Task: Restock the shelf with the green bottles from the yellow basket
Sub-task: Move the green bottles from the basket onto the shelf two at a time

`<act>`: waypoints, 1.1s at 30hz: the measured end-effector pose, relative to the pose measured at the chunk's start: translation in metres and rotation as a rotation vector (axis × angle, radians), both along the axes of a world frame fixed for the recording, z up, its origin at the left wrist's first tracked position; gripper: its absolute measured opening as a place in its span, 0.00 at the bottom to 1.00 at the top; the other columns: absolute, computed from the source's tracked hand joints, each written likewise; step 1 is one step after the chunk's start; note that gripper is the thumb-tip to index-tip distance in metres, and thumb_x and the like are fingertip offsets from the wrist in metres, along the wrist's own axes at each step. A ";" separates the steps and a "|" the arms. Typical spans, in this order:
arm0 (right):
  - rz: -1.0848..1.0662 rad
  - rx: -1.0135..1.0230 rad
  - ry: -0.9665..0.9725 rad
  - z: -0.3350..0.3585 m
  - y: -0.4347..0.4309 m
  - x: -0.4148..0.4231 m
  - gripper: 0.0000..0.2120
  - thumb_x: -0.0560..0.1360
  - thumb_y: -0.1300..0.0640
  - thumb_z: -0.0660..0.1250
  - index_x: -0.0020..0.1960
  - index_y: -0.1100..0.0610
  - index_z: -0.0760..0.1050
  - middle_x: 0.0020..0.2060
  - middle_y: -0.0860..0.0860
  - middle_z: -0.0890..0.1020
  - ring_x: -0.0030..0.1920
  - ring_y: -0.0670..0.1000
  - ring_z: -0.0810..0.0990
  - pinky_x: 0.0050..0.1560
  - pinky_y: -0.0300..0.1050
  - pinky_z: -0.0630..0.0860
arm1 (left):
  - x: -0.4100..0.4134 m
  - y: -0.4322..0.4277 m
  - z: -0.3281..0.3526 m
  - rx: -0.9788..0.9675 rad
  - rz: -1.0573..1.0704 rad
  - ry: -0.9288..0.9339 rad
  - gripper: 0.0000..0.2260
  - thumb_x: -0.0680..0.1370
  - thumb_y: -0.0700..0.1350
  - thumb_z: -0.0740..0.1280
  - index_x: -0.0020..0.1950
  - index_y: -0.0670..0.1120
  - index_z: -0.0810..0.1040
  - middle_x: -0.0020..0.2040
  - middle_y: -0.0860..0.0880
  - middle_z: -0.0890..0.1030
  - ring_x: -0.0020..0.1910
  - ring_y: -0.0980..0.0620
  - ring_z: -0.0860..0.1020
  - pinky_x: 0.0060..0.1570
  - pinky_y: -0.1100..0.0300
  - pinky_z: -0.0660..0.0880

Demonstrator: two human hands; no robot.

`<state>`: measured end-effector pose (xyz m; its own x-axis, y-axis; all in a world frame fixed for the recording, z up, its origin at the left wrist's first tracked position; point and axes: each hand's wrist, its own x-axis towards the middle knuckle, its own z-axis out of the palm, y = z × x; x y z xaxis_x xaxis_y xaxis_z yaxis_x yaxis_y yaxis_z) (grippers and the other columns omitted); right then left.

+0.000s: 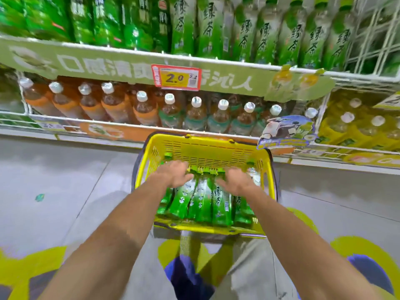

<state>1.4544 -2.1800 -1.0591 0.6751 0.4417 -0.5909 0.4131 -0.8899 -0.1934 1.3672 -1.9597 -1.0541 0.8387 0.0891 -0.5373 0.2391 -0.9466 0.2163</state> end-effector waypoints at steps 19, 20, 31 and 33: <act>-0.196 0.074 0.205 -0.048 0.000 0.028 0.38 0.73 0.38 0.73 0.71 0.63 0.69 0.64 0.59 0.77 0.63 0.60 0.76 0.62 0.55 0.77 | 0.013 -0.011 -0.091 -0.314 0.467 0.047 0.27 0.76 0.52 0.74 0.69 0.39 0.72 0.63 0.41 0.78 0.61 0.41 0.77 0.60 0.47 0.76; -0.229 0.084 0.220 -0.046 0.000 0.027 0.38 0.72 0.39 0.74 0.72 0.62 0.68 0.63 0.58 0.78 0.62 0.59 0.77 0.61 0.53 0.78 | 0.013 -0.011 -0.088 -0.342 0.499 0.044 0.28 0.76 0.51 0.74 0.70 0.38 0.71 0.65 0.40 0.77 0.63 0.40 0.76 0.61 0.48 0.75; -0.289 0.468 0.139 0.018 0.010 -0.002 0.36 0.69 0.45 0.79 0.70 0.59 0.70 0.63 0.53 0.77 0.61 0.53 0.76 0.60 0.46 0.76 | 0.003 0.008 -0.018 -0.747 0.637 -0.021 0.41 0.67 0.45 0.83 0.75 0.39 0.67 0.72 0.38 0.70 0.67 0.46 0.72 0.66 0.49 0.74; -0.300 0.571 0.107 0.044 0.014 -0.001 0.37 0.69 0.45 0.79 0.71 0.60 0.71 0.64 0.52 0.77 0.62 0.51 0.75 0.59 0.42 0.72 | 0.007 0.015 0.011 -0.777 0.636 -0.088 0.41 0.66 0.48 0.83 0.74 0.41 0.69 0.69 0.41 0.73 0.65 0.48 0.73 0.65 0.50 0.74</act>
<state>1.4532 -2.1657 -1.0150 0.7683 0.5077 -0.3899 0.1150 -0.7086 -0.6961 1.3744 -1.9451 -1.0428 0.7971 0.1850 -0.5748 0.6038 -0.2379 0.7608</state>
